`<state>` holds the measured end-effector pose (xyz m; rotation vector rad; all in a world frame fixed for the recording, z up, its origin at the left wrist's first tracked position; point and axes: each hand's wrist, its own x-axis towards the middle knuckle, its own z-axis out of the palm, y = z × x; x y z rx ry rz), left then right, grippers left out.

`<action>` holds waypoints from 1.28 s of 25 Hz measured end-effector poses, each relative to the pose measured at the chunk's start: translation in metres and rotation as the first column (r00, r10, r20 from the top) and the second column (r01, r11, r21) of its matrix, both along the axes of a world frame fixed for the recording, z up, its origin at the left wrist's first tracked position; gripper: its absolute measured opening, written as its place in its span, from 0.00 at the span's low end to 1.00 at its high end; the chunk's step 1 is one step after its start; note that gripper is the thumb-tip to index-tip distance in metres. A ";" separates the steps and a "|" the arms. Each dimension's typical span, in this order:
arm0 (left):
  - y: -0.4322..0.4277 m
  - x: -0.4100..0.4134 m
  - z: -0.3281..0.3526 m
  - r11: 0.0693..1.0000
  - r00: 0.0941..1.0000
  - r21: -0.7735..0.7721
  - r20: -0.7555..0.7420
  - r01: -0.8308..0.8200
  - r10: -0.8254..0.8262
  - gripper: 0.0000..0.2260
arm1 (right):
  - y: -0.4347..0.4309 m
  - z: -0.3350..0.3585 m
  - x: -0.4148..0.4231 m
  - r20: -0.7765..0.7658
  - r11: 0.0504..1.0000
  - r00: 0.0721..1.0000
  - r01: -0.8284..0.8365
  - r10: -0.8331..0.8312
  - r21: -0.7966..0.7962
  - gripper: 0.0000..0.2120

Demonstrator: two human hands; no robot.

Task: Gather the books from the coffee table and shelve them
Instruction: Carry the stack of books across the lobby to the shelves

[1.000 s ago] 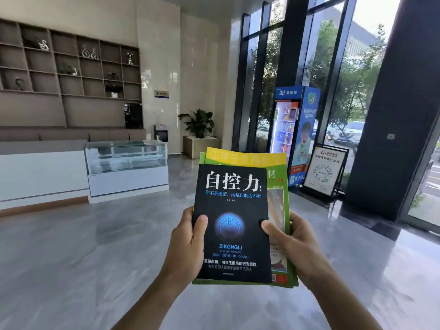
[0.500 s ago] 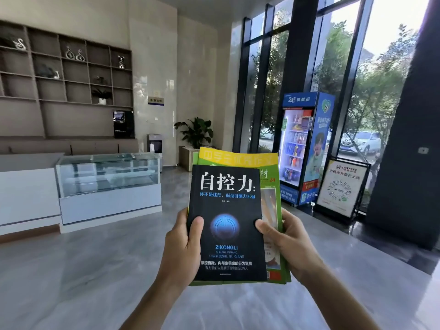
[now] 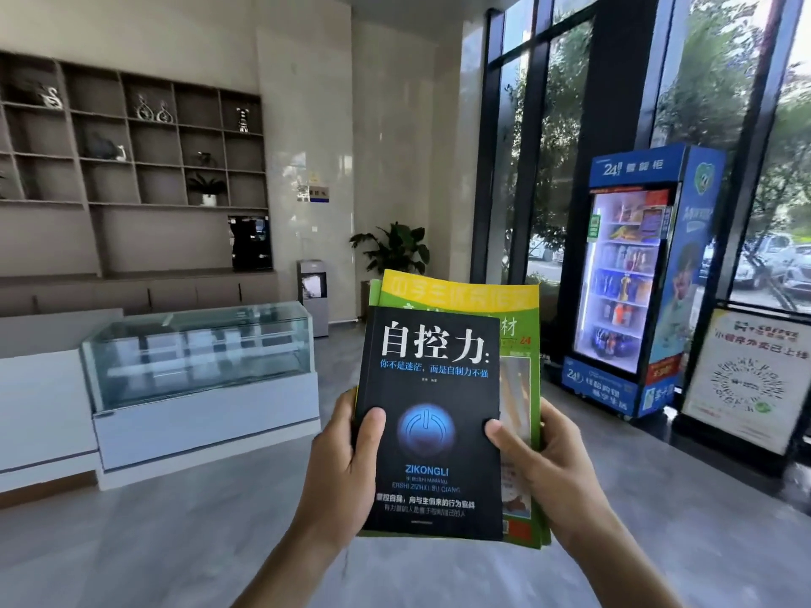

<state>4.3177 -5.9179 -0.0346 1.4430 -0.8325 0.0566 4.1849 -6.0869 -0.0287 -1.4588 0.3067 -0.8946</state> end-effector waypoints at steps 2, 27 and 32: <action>-0.055 0.065 0.012 1.000 1.000 0.008 -0.004 -0.006 0.006 0.10 | -0.057 0.014 0.070 -0.006 0.999 0.999 -0.032 0.032 -0.011 0.08; -0.591 0.887 0.006 0.993 0.990 -0.029 -0.084 -0.114 0.111 0.09 | -0.606 0.015 0.910 -0.023 0.993 0.996 -0.092 0.091 -0.069 0.13; -0.731 1.055 0.012 0.986 0.984 -0.027 -0.080 -0.163 0.161 0.10 | -0.748 0.018 1.086 -0.010 0.993 0.995 -0.098 0.098 -0.059 0.11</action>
